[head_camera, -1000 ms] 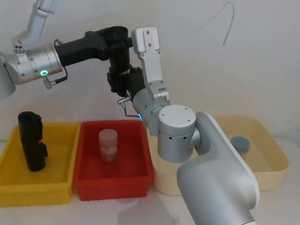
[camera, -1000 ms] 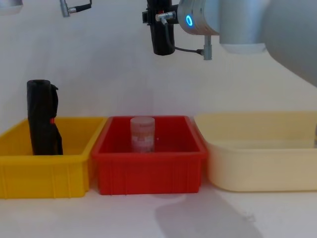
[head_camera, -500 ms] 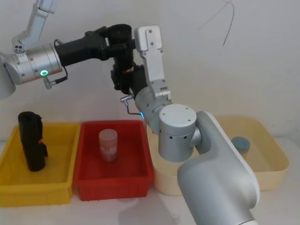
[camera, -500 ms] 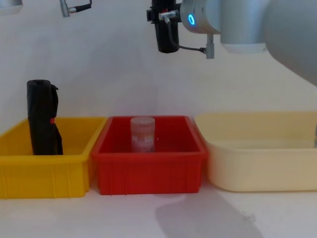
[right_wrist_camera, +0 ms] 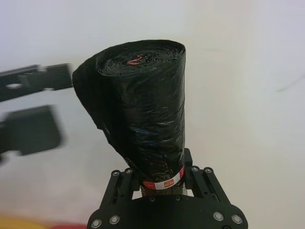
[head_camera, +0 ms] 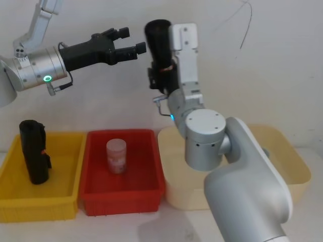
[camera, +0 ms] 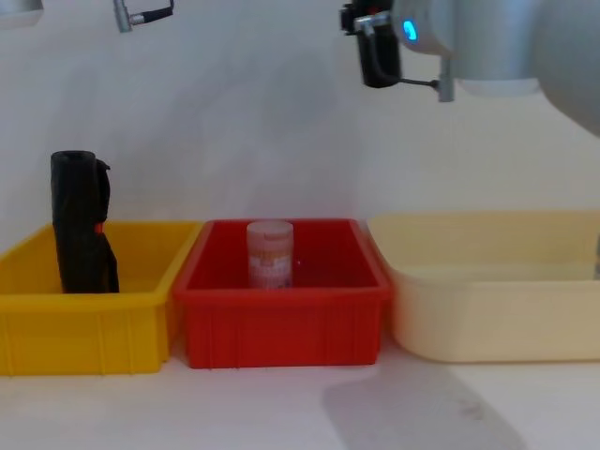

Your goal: Pick up the garbage bag with the one hand and transfer it to the other hand.

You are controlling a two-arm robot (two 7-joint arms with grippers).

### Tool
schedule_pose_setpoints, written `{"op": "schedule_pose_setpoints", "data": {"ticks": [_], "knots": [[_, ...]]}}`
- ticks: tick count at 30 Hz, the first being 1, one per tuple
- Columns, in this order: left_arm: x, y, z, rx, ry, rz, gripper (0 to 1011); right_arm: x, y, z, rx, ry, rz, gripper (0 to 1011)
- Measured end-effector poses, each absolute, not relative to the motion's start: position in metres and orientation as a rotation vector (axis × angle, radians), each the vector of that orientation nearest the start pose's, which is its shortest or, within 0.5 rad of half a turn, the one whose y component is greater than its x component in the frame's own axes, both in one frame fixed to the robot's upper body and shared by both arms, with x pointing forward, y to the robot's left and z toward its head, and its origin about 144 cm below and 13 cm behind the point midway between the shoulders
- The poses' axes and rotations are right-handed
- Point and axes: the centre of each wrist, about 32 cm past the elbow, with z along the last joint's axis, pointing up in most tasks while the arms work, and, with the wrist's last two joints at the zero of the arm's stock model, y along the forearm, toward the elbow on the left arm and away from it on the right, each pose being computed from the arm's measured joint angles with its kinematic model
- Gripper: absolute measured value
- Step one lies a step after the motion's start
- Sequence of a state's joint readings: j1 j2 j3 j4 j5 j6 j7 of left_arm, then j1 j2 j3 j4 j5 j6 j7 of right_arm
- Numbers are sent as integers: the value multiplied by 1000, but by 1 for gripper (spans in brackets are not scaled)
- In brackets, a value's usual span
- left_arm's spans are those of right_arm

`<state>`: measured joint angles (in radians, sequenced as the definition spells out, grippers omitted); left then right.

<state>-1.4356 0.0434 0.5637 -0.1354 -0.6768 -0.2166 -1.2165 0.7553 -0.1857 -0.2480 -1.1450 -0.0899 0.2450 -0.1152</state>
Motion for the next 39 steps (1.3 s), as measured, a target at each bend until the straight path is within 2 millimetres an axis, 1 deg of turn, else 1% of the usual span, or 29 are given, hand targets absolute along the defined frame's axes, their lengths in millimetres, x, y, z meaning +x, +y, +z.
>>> {"op": "schedule_pose_setpoints", "data": {"ticks": [2, 4, 5, 12, 17, 21, 22, 24, 25, 26, 27, 30, 32, 34, 35, 37, 38, 39], "knots": [[737, 231, 1398, -148, -171, 337, 1001, 621, -80, 1338, 19, -176, -1420, 488], [737, 231, 1398, -148, -171, 337, 1001, 619, -88, 1338, 16, -181, -1464, 488], [737, 231, 1398, -148, -171, 337, 1001, 619, -88, 1338, 16, -181, -1464, 488], [737, 231, 1398, -148, -172, 337, 1001, 610, -111, 1339, 7, -197, -1565, 487], [737, 231, 1398, -148, -171, 337, 1001, 603, -121, 1340, 7, -212, -1603, 488], [737, 231, 1398, -148, -171, 337, 1001, 599, -126, 1340, 5, -218, -1618, 493], [737, 231, 1398, -148, -171, 337, 1001, 598, -127, 1341, 5, -221, -1625, 539], [737, 231, 1398, -148, -171, 337, 1001, 596, -129, 1341, 5, -224, -1631, 585], [737, 231, 1398, -148, -172, 337, 1001, 595, -130, 1341, 5, -225, -1636, 643], [737, 231, 1398, -148, -172, 337, 1001, 595, -131, 1341, 5, -226, -1637, 663], [737, 231, 1398, -148, -172, 337, 1001, 594, -132, 1341, 4, -228, -1641, 716], [737, 231, 1398, -148, -171, 337, 1001, 592, -134, 1341, 4, -230, -1647, 771], [737, 231, 1398, -148, -172, 337, 1001, 591, -135, 1341, 4, -232, -1651, 842], [737, 231, 1398, -148, -172, 337, 1001, 590, -136, 1341, 3, -234, -1654, 877], [737, 231, 1398, -148, -172, 337, 1001, 590, -136, 1341, 3, -234, -1655, 925], [737, 231, 1398, -148, -172, 337, 1001, 590, -137, 1341, 3, -236, -1658, 955], [737, 231, 1398, -148, -171, 337, 1001, 589, -137, 1341, 3, -236, -1659, 997], [737, 231, 1398, -148, -172, 337, 1001, 589, -137, 1342, 3, -237, -1659, 1001]]}}
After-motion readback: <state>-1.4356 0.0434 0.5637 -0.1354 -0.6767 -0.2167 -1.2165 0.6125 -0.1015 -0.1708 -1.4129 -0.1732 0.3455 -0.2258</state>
